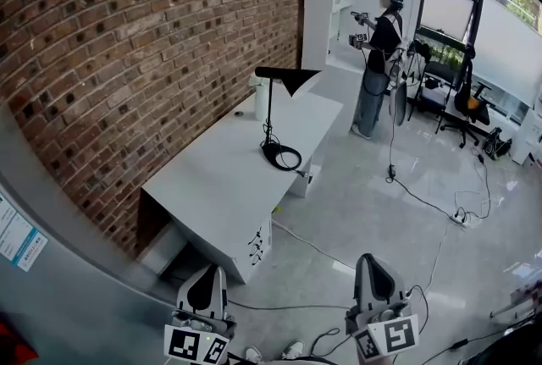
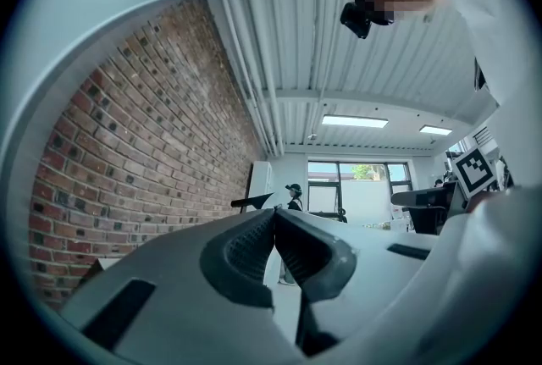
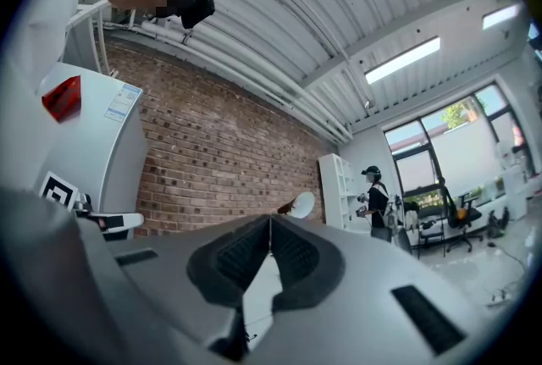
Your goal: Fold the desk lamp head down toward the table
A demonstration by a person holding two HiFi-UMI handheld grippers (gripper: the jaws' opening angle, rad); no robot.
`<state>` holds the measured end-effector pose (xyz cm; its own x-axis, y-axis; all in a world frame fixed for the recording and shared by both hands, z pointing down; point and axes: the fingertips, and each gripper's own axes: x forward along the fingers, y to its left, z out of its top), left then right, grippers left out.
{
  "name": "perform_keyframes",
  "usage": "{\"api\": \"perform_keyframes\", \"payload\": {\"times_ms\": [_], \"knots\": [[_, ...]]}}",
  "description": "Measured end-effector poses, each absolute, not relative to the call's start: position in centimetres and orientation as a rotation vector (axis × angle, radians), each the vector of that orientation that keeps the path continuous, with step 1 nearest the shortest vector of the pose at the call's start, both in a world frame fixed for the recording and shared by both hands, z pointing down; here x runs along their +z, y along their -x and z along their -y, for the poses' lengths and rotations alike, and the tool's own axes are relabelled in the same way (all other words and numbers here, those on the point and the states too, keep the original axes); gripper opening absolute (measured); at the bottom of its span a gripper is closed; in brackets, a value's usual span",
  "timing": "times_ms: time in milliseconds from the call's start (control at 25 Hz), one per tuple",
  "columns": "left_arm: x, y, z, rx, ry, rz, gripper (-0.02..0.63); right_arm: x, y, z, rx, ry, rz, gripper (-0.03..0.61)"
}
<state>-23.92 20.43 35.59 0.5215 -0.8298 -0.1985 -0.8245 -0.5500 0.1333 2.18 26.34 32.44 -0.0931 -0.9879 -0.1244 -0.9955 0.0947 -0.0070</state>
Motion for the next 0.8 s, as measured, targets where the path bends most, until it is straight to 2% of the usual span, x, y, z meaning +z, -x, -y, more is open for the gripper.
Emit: {"api": "perform_keyframes", "payload": {"times_ms": [800], "knots": [[36.6,18.3,-18.9,-0.304,-2.72,1.511,0.008,33.5,-7.1,-24.4,0.119,1.957,-2.329,0.018]]}}
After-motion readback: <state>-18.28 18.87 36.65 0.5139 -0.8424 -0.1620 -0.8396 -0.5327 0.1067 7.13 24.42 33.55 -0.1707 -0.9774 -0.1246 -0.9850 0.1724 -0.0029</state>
